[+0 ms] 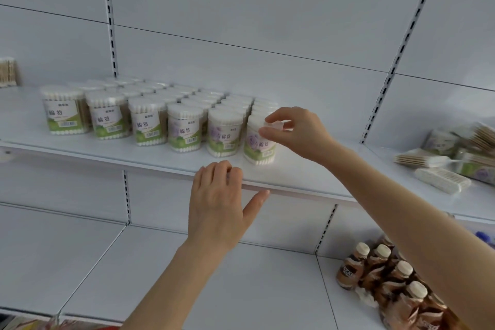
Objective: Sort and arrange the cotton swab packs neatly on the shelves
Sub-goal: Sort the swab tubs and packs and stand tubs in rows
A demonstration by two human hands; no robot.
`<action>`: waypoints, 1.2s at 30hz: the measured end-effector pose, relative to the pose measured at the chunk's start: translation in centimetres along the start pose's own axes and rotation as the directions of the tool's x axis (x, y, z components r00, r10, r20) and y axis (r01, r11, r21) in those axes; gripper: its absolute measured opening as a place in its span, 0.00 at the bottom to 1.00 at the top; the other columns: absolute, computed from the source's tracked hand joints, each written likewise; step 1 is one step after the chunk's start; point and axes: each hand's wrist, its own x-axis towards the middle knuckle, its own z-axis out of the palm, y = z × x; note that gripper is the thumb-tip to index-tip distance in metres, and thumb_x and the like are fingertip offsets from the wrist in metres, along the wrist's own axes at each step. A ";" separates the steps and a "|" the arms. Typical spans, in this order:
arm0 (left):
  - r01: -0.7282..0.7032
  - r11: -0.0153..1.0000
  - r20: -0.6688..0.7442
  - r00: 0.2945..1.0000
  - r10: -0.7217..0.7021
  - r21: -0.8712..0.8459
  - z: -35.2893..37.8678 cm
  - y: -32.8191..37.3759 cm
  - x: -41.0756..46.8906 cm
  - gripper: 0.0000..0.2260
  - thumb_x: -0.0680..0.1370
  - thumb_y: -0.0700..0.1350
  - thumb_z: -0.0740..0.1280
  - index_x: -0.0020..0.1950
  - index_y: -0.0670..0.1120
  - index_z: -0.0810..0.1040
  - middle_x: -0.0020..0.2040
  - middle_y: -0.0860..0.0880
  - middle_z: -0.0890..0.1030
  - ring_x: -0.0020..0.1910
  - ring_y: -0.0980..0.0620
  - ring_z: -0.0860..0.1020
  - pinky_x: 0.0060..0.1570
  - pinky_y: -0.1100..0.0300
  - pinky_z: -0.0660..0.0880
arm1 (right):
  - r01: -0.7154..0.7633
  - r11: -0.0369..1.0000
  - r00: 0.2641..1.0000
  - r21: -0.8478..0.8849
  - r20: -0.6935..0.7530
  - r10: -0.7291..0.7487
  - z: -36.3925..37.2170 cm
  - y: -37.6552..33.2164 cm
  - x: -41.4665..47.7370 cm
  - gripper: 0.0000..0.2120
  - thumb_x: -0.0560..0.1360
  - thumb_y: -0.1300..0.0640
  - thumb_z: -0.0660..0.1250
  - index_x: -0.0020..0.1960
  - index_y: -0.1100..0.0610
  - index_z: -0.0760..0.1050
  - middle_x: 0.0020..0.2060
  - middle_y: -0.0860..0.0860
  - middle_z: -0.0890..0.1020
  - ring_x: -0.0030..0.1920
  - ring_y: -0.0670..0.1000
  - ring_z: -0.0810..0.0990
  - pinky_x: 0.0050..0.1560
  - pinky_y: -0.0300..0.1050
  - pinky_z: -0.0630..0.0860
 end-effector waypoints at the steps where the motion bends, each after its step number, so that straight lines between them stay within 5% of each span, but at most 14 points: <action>1: 0.009 1.000 0.003 1.000 -0.009 -0.001 -0.1 0.1 0.1 0.24 0.76 0.61 0.56 0.43 0.41 0.76 0.39 0.45 0.75 0.40 0.44 0.73 0.45 0.49 0.73 | 0.003 1.000 1.000 -0.008 0.004 -0.003 0.1 0.0 0.1 0.14 0.72 0.49 0.70 0.55 0.54 0.78 0.53 0.53 0.78 0.52 0.51 0.76 0.46 0.39 0.69; 13: 0.020 0.998 0.032 0.999 -0.022 0.055 -0.3 0.5 0.2 0.22 0.76 0.59 0.57 0.41 0.40 0.75 0.37 0.44 0.74 0.38 0.42 0.73 0.41 0.49 0.72 | 0.022 0.996 0.998 0.085 -0.052 -0.018 -0.9 1.3 -0.2 0.17 0.74 0.49 0.67 0.61 0.53 0.74 0.52 0.46 0.75 0.53 0.46 0.76 0.51 0.37 0.69; 19: 0.099 0.994 0.010 0.995 -0.099 -0.041 -0.6 1.5 1.2 0.25 0.76 0.59 0.56 0.40 0.37 0.78 0.36 0.39 0.76 0.37 0.38 0.75 0.38 0.47 0.71 | -0.054 0.998 0.988 -0.020 -0.148 0.051 -6.2 6.4 -2.1 0.15 0.76 0.52 0.65 0.60 0.57 0.75 0.54 0.49 0.79 0.54 0.46 0.76 0.54 0.35 0.69; 32: -0.079 0.905 0.155 0.976 0.156 -0.418 5.0 21.2 6.1 0.25 0.74 0.59 0.55 0.48 0.40 0.80 0.43 0.43 0.81 0.42 0.41 0.79 0.40 0.52 0.74 | -0.347 0.921 0.904 -0.178 -0.324 0.278 -24.6 22.1 -9.6 0.12 0.75 0.54 0.67 0.55 0.59 0.78 0.47 0.51 0.81 0.49 0.49 0.79 0.53 0.39 0.72; 36: -0.133 0.889 0.156 0.963 0.221 -0.438 6.9 26.7 7.6 0.25 0.73 0.59 0.55 0.49 0.41 0.80 0.43 0.44 0.81 0.41 0.42 0.80 0.37 0.55 0.73 | -0.372 0.900 0.888 -0.228 -0.369 0.274 -29.2 25.9 -11.2 0.12 0.75 0.52 0.66 0.55 0.57 0.78 0.47 0.50 0.81 0.46 0.46 0.77 0.44 0.25 0.66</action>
